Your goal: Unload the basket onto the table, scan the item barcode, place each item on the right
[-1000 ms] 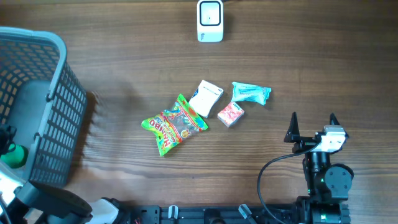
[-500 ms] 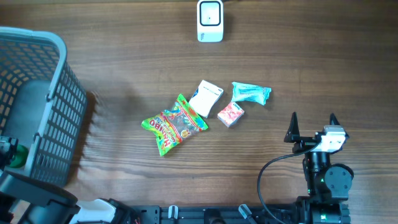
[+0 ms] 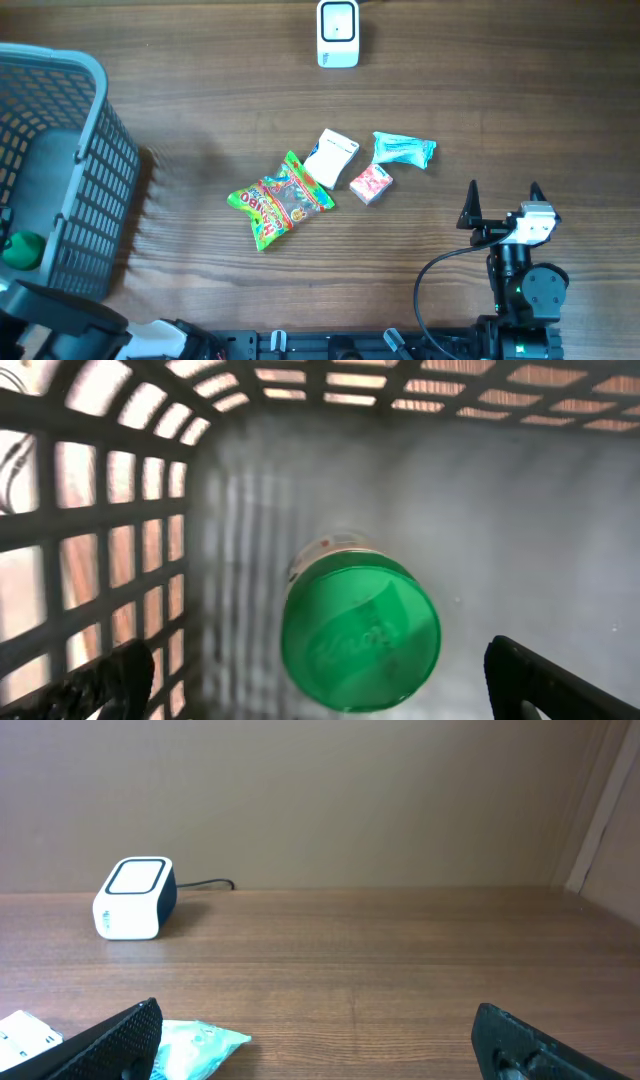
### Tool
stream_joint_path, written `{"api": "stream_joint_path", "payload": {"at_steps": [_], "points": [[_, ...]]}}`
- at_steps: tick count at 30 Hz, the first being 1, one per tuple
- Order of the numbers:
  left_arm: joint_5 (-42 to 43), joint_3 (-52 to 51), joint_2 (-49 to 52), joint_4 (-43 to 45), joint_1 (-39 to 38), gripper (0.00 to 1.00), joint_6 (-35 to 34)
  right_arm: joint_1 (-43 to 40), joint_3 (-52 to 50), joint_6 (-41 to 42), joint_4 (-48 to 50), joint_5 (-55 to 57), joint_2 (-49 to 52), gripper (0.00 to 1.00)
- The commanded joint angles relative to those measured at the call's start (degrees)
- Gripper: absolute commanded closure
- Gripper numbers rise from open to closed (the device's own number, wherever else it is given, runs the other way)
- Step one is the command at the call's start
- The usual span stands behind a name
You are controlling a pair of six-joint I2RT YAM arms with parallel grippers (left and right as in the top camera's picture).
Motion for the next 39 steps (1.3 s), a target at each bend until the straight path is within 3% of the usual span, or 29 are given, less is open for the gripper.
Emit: {"api": "stream_joint_path", "payload": {"at_steps": [1,6,12,20,35,38,39], "points": [[2.38,0.70,3.17,0.39,0.37,0.00,-0.28,0.28,-0.07,-0.79,0.33,-0.07,-0.42,0.00],[4.94,0.70,6.45,0.70,0.35,0.00,-0.28,0.28,-0.07,-0.79,0.33,-0.07,-0.42,0.00],[15.04,0.70,10.21,0.55,0.37,0.00,-0.28,0.28,-0.07,-0.79,0.33,-0.07,-0.42,0.00],[3.72,-2.43,11.17,0.11,0.37,0.00,-1.70,0.28,-0.07,-0.76,0.35,-0.07,-0.42,0.00],[3.56,-7.30,11.28,7.02,0.37,0.00,-2.01,0.28,-0.07,-0.76,0.33,-0.07,-0.42,0.00],[3.58,-7.34,11.28,7.15,0.37,0.07,-2.01,0.28,-0.07,-0.79,0.33,-0.07,-0.42,0.01],[3.58,-7.91,11.28,7.58,0.37,0.14,-2.01,0.28,-0.07,-0.79,0.35,-0.07,-0.42,0.00]]}}
